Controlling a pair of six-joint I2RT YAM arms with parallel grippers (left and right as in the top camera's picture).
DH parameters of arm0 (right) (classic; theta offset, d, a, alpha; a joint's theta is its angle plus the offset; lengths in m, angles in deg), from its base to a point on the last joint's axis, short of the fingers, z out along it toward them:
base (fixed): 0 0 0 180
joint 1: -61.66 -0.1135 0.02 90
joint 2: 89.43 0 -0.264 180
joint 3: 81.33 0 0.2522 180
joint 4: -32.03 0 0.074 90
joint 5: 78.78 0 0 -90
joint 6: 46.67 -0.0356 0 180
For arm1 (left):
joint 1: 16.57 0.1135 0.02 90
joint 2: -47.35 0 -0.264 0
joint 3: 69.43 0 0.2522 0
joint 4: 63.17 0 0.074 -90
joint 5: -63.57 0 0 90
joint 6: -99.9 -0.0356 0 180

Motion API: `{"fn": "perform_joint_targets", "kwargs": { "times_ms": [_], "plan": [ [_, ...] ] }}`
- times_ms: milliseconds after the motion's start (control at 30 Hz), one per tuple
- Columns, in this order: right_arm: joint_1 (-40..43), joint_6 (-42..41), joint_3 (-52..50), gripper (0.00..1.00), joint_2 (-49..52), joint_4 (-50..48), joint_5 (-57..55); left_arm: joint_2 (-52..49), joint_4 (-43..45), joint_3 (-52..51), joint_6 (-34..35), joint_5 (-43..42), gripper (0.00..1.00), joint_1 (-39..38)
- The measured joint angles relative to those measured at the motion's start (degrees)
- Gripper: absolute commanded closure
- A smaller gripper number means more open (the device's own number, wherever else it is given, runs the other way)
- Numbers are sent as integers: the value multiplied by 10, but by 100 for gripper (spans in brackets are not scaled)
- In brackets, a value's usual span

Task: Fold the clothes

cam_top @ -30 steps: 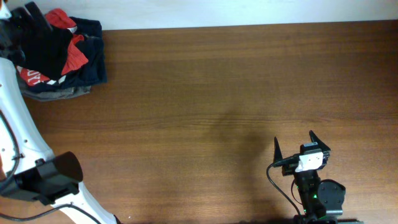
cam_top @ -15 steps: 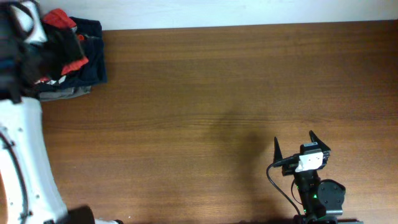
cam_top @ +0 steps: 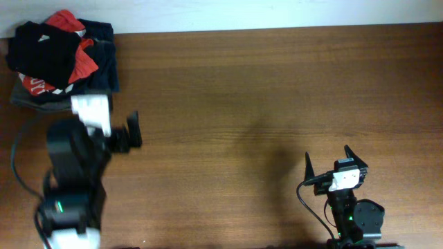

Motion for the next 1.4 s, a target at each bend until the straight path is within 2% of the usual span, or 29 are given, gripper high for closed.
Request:
{"fn": "perform_joint_targets", "kwargs": {
  "times_ms": [100, 233, 500, 833, 1033, 1267, 1400],
  "plan": [
    [0, 0, 0, 1, 0, 0, 0, 111, 95, -138, -2, -14, 1, 0],
    [0, 0, 0, 1, 0, 0, 0, 215, 196, -270, -5, -34, 1, 0],
    [0, 0, 0, 1, 0, 0, 0, 337, 299, -408, -7, -47, 1, 0],
    [0, 0, 0, 1, 0, 0, 0, 435, 341, -476, -7, -49, 1, 0],
    [0, 0, 0, 1, 0, 0, 0, 479, 328, -490, -7, -50, 1, 0],
    [0, 0, 0, 1, 0, 0, 0, 487, 236, -492, -14, -45, 1, 0],
    [0, 0, 0, 1, 0, 0, 0, 487, 234, -492, -15, -41, 1, 0]
  ]
}}
